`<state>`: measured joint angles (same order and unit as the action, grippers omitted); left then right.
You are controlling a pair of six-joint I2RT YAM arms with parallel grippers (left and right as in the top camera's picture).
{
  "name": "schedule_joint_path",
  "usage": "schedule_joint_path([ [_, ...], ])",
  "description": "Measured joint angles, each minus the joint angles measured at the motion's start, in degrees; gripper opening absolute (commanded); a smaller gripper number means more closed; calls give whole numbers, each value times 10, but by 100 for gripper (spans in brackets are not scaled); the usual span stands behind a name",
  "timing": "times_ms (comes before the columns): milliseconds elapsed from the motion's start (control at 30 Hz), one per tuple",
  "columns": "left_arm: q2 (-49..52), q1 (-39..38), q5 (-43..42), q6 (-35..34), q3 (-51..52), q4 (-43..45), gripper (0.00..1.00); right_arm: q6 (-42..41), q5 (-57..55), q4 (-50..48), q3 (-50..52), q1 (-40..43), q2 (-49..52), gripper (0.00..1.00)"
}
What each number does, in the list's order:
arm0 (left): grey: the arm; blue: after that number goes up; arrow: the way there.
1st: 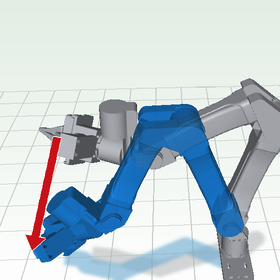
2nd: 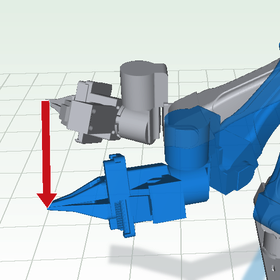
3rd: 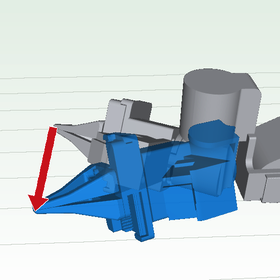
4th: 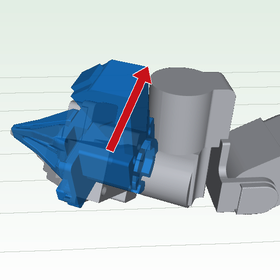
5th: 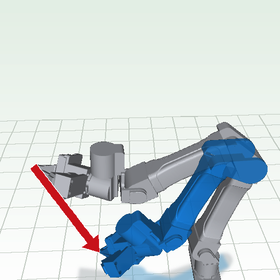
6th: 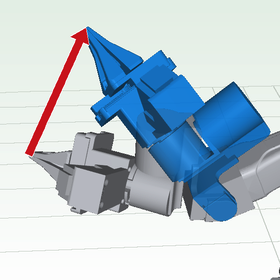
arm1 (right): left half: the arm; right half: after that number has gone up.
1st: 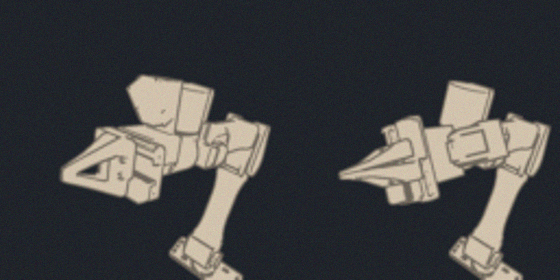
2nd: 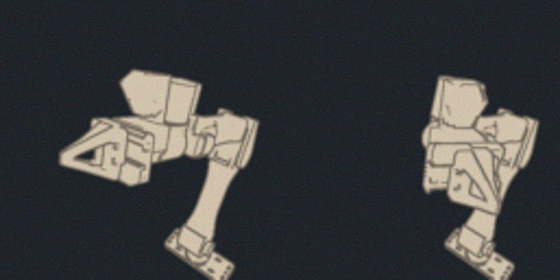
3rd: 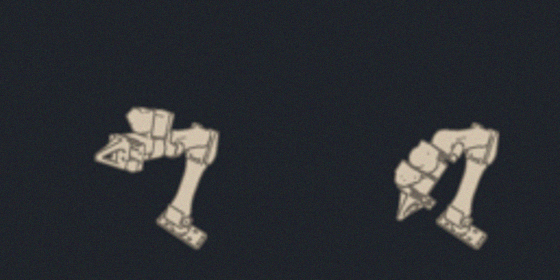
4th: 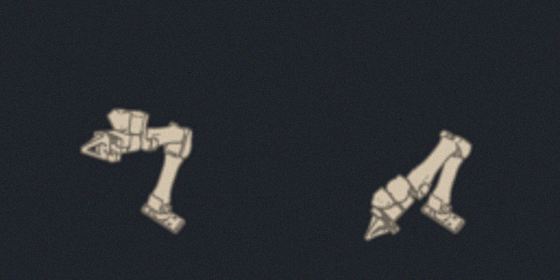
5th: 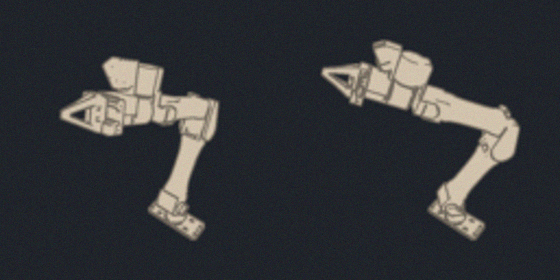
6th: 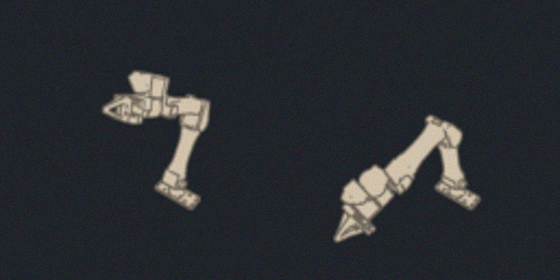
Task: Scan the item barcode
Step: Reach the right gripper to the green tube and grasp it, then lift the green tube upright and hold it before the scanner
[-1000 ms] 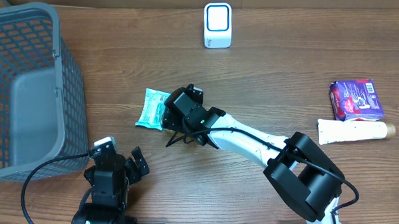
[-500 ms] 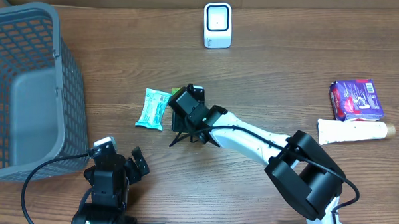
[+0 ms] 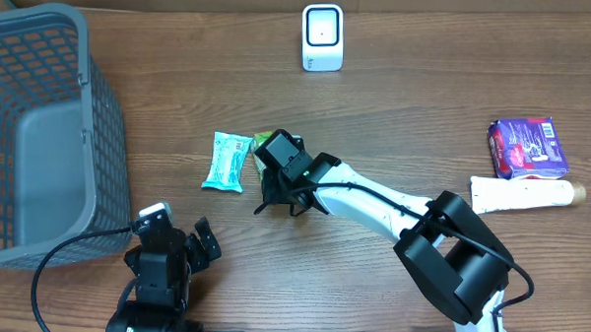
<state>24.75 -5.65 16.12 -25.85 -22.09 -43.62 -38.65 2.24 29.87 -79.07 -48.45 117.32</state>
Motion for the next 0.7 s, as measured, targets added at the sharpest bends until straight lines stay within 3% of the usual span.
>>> schedule_joint_path([
  [300,0,0,0,0,0,0,100,74,-4,49,0,30,-17,8],
  [700,0,0,0,0,0,0,99,249,-183,115,7,47,-146,5],
])
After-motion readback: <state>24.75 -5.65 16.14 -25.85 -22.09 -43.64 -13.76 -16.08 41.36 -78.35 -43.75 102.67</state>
